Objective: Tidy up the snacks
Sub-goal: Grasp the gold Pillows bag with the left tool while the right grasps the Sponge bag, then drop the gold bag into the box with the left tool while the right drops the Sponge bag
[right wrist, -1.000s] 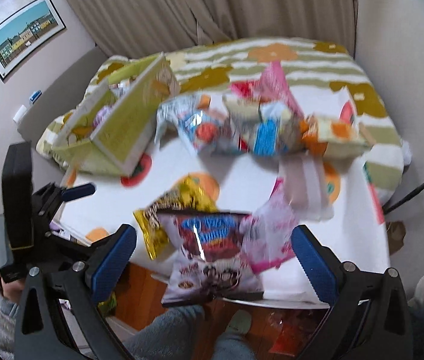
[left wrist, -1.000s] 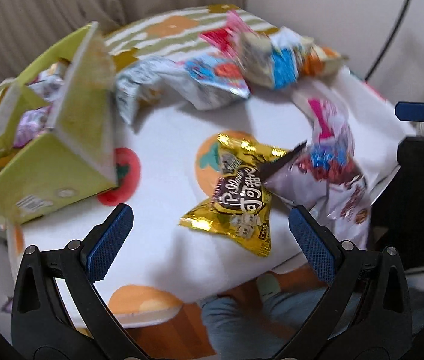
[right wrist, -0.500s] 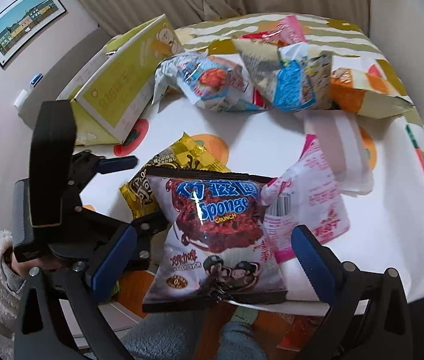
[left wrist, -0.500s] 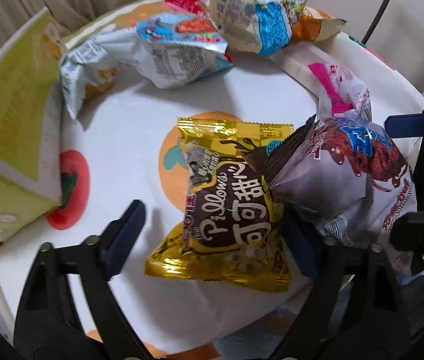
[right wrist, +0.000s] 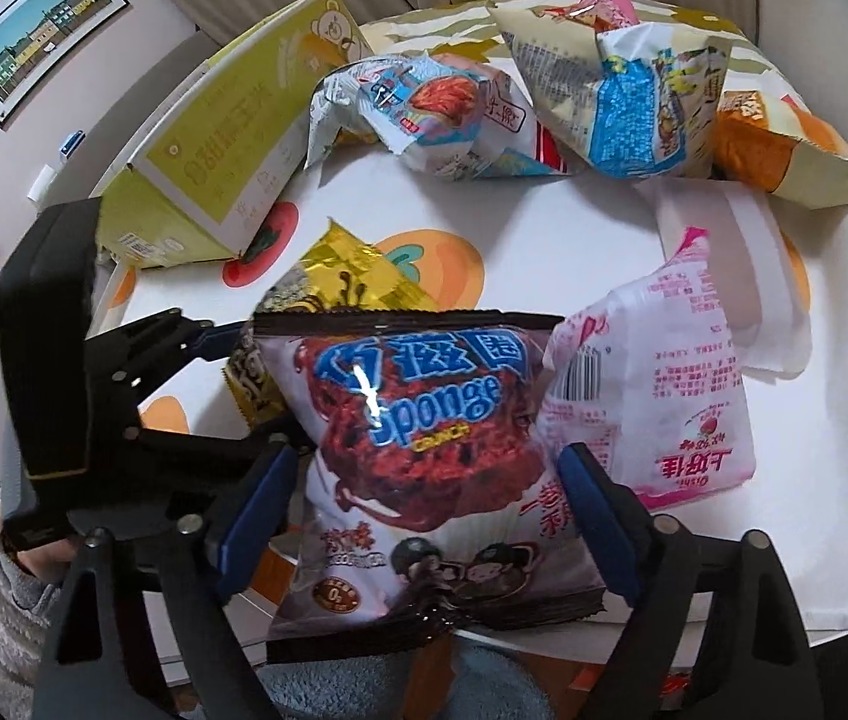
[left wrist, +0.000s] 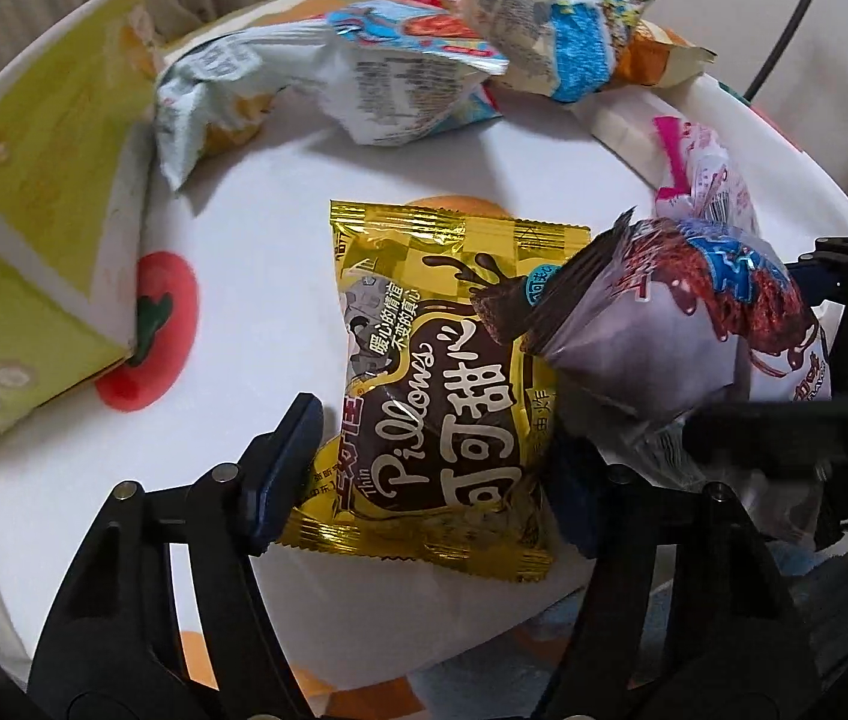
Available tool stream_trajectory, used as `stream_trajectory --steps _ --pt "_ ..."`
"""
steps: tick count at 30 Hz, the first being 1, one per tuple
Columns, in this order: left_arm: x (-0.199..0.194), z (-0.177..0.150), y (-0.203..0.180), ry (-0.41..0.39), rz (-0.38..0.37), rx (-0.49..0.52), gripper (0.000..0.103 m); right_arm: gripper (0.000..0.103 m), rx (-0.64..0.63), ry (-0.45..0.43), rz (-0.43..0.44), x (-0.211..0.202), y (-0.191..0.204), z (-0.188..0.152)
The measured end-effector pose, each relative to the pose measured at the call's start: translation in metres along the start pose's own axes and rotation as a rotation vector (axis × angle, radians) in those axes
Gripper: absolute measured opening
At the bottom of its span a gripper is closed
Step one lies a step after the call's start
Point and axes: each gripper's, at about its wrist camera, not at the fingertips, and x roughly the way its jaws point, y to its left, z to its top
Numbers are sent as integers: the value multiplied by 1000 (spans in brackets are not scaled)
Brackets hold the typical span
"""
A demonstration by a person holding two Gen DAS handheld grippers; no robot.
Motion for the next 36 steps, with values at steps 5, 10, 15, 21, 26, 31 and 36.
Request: stream_trajectory --steps 5,10,15,21,26,31,36 --pt "-6 -8 13 -9 17 -37 66 74 13 2 9 6 1 4" --pt "-13 -12 16 -19 21 -71 64 66 7 6 14 8 9 7" --pt "-22 -13 22 -14 29 -98 51 63 -2 -10 21 2 18 10" --pt "-33 -14 30 -26 32 -128 50 59 -13 -36 29 -10 27 14" --pt "-56 -17 35 -55 32 -139 50 58 -20 -61 33 -20 34 15" --pt "-76 -14 35 -76 44 -136 49 57 -18 -89 45 -32 39 19" --pt "-107 -2 39 -115 47 -154 49 57 -11 -138 55 -55 45 32"
